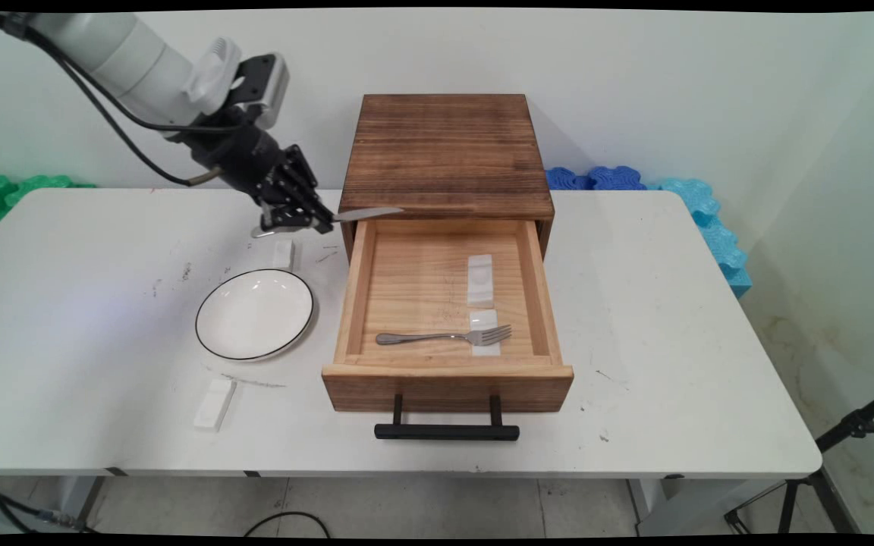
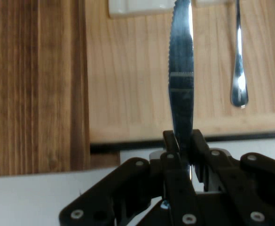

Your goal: Place the picked object into the drawer

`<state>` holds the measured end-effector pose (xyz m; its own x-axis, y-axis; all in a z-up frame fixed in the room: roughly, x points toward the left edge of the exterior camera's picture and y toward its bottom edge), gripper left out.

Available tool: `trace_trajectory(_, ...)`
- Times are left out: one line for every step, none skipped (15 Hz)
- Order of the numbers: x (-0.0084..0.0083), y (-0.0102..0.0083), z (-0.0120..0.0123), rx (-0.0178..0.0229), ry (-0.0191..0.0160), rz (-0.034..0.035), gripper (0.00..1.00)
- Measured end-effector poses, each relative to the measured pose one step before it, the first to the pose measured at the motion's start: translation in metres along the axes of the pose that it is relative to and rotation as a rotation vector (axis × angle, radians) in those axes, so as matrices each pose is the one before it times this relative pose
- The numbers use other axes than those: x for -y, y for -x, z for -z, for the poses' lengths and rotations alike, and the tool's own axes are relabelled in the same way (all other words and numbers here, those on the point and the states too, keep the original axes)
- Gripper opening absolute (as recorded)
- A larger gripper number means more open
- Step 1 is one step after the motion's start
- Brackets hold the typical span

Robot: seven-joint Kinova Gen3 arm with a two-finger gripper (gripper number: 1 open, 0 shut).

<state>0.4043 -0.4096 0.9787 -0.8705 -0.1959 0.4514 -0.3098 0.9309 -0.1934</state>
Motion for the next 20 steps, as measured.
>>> trace_trajectory(-0.00131,-0.00591,-0.00369,-0.00392,-0.00166,-0.00454,0.0)
trace_trajectory(-0.00139,-0.00544,-0.00392,-0.0033,-0.00174,-0.00368,0.0)
trace_trajectory(-0.00115,-0.00478,-0.0038,-0.00233,-0.00142,-0.00333,0.0)
trace_trajectory(-0.00066,-0.00331,-0.00264,-0.00181,-0.00127,-0.00209,0.0)
trace_trajectory(-0.00116,-0.00494,-0.00424,-0.00238,-0.00117,-0.00271,0.0)
trace_trajectory(-0.00111,-0.00571,-0.0051,-0.00253,-0.00249,-0.00244,0.0)
trace_trajectory(-0.00099,-0.00554,-0.00497,-0.00261,-0.00233,-0.00226,0.0)
trace_trajectory(-0.00085,-0.00498,-0.00486,-0.00179,-0.00205,-0.00203,0.0)
trace_trajectory(-0.00036,-0.00268,-0.00259,-0.00093,-0.00181,-0.001,0.0)
trace_trajectory(-0.00057,-0.00457,-0.00449,-0.00172,-0.0025,-0.00146,0.0)
trace_trajectory(-0.00028,-0.00304,-0.00303,-0.00102,-0.00176,-0.00119,0.0)
trace_trajectory(-0.00046,-0.00435,-0.0045,-0.00086,-0.00291,-0.00188,0.0)
trace_trajectory(-0.00035,-0.00279,-0.00305,-0.00033,-0.00202,-0.0009,0.0)
trace_trajectory(-0.00058,-0.00449,-0.0054,0.00008,-0.00295,-0.00197,0.0)
trace_trajectory(-0.00053,-0.00376,-0.00479,0.00015,-0.00283,-0.00154,0.0)
trace_trajectory(-0.00063,-0.00347,-0.00466,0.0004,-0.00217,-0.00114,0.0)
trace_trajectory(-0.00081,-0.00443,-0.00618,0.0007,-0.00255,-0.00213,0.0)
trace_trajectory(-0.00072,-0.00378,-0.00543,0.00061,-0.00176,-0.00178,0.0)
trace_trajectory(-0.00056,-0.00324,-0.00459,0.0004,-0.00105,-0.00161,0.0)
trace_trajectory(-0.00047,-0.00338,-0.00526,0.00054,-0.0021,-0.001,0.0)
